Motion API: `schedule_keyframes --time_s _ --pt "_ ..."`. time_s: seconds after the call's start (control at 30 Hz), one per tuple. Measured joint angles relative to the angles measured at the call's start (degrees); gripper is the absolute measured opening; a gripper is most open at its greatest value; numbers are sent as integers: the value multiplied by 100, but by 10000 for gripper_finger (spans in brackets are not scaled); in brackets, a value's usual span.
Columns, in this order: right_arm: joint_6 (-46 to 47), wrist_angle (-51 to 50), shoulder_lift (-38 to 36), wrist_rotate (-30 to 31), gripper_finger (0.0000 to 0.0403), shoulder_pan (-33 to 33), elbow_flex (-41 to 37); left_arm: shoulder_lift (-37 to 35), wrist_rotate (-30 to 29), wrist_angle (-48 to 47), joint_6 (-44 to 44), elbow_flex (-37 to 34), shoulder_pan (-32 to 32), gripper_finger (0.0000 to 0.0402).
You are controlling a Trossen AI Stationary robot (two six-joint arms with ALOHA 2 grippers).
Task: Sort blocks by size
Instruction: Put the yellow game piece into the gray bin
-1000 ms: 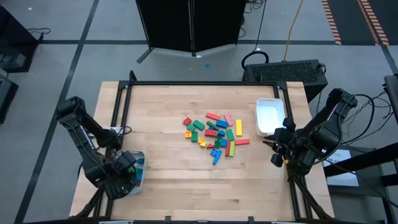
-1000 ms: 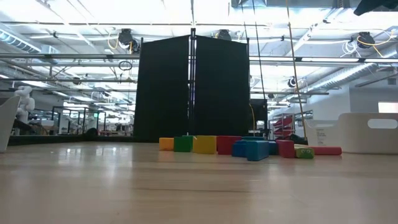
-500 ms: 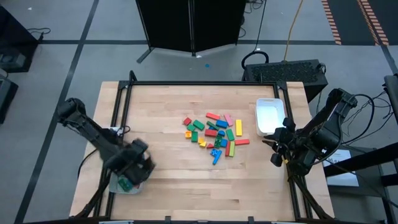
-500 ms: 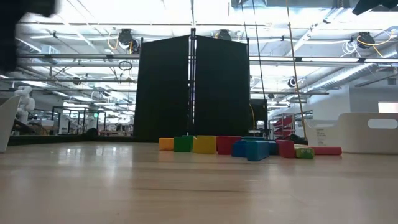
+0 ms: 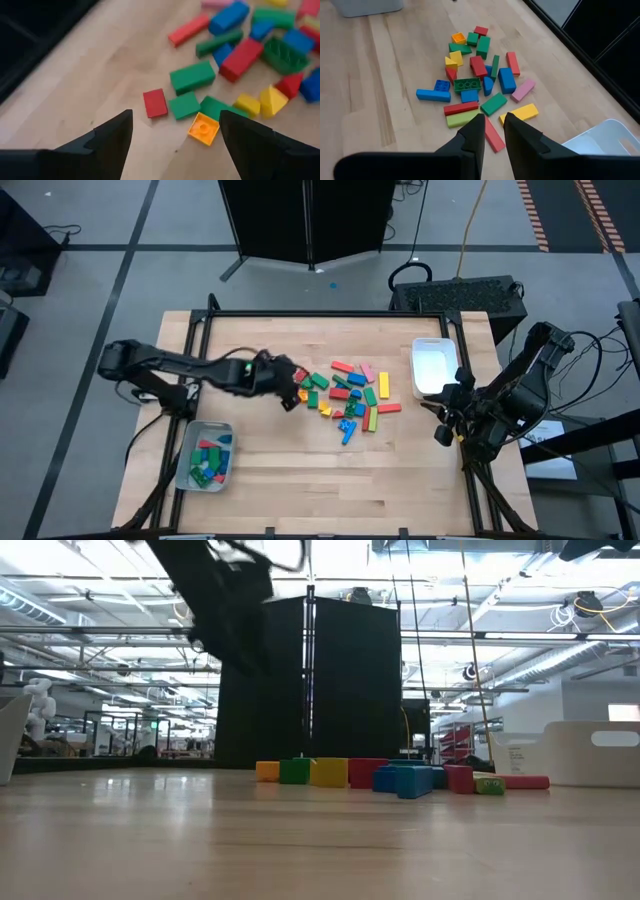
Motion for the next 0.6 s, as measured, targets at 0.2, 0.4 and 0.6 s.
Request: schedule_keyframes --time_s 0.2,0.4,0.6 --pt "-2 -11 0 -2 68 -1 0 683 1265 261 1921 0 472 294" --pt "-2 -24 0 -69 68 0 0 1263 1732 339 2595 0 461 294" --pt "-2 -37 0 -144 68 -1 0 1684 1743 874 2810 0 466 294"
